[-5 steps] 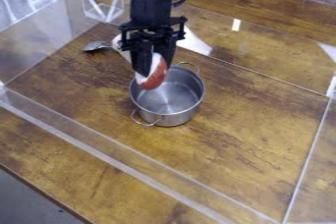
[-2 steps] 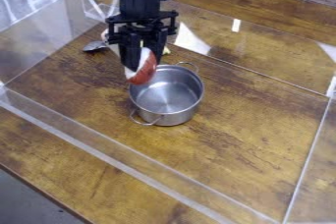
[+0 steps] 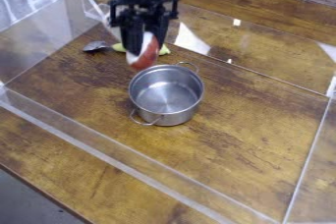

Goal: Remove the mushroom from the silver pot and put it on the table

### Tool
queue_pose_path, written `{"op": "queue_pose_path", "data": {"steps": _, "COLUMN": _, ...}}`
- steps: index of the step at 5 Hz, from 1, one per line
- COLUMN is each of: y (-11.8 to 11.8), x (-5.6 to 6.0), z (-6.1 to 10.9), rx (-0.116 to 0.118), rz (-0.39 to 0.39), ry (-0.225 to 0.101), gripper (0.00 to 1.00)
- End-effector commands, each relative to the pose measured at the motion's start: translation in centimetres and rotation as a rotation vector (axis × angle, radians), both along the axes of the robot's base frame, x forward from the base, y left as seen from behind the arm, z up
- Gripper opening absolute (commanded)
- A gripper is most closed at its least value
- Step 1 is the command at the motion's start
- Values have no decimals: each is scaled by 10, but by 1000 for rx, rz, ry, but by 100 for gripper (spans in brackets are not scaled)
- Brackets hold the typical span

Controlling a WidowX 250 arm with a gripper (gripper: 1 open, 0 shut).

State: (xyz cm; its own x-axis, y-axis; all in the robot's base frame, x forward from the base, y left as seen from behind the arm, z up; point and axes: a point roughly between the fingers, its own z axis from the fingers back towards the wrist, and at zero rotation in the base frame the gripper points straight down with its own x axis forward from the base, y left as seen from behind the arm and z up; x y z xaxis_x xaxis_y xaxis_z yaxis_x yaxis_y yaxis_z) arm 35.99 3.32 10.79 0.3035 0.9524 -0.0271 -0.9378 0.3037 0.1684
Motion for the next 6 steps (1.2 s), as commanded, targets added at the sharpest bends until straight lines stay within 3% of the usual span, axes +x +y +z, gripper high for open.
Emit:
{"op": "queue_pose_path", "data": {"steps": 1, "y": -15, "x": 11, "z": 39, "rx": 12, "rz": -34, "ry": -82, "gripper": 0}}
{"op": "queue_pose_path", "data": {"steps": 2, "y": -6, "x": 12, "z": 40, "rx": 8, "rz": 4, "ry": -91, "gripper": 0}}
{"op": "queue_pose_path", "data": {"steps": 3, "y": 15, "x": 2, "z": 49, "rx": 3, "rz": 21, "ry": -100, "gripper": 0}}
{"op": "queue_pose_path", "data": {"steps": 4, "y": 45, "x": -25, "z": 54, "rx": 7, "rz": 63, "ry": -101, "gripper": 0}}
{"op": "queue_pose_path", "data": {"steps": 5, "y": 79, "x": -50, "z": 47, "rx": 15, "rz": 114, "ry": -92, "gripper": 0}}
{"op": "queue_pose_path", "data": {"steps": 6, "y": 106, "x": -65, "z": 31, "rx": 23, "rz": 115, "ry": -79, "gripper": 0}}
